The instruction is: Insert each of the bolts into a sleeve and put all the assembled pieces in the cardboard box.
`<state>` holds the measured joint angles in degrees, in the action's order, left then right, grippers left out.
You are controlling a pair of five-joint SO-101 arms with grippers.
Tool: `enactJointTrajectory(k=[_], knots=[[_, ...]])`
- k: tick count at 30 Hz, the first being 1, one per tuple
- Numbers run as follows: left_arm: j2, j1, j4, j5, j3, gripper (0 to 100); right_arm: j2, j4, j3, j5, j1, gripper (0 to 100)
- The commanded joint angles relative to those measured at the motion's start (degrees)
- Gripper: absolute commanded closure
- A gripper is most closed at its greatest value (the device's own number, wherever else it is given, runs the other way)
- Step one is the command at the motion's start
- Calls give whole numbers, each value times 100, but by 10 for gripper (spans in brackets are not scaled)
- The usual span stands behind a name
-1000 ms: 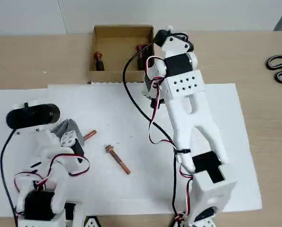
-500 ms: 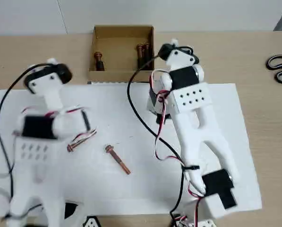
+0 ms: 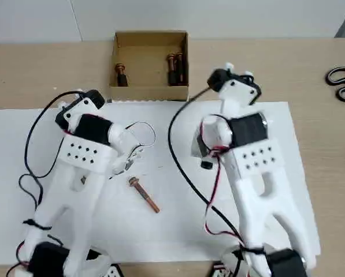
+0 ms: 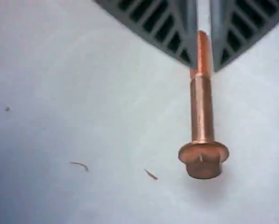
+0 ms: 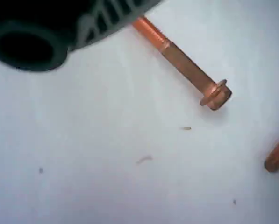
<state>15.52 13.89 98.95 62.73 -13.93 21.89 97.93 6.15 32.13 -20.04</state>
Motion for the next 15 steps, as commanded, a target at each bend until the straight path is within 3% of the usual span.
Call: enactJointTrajectory(k=[1, 6, 15], knots=[[-308, 35, -53, 35, 75, 986, 462, 31, 123, -26, 330, 995], [-897, 114, -53, -246, 4, 883, 690, 31, 343, -44, 620, 995], [-1530, 756, -62, -246, -4, 878, 752, -75, 492, -44, 620, 995]])
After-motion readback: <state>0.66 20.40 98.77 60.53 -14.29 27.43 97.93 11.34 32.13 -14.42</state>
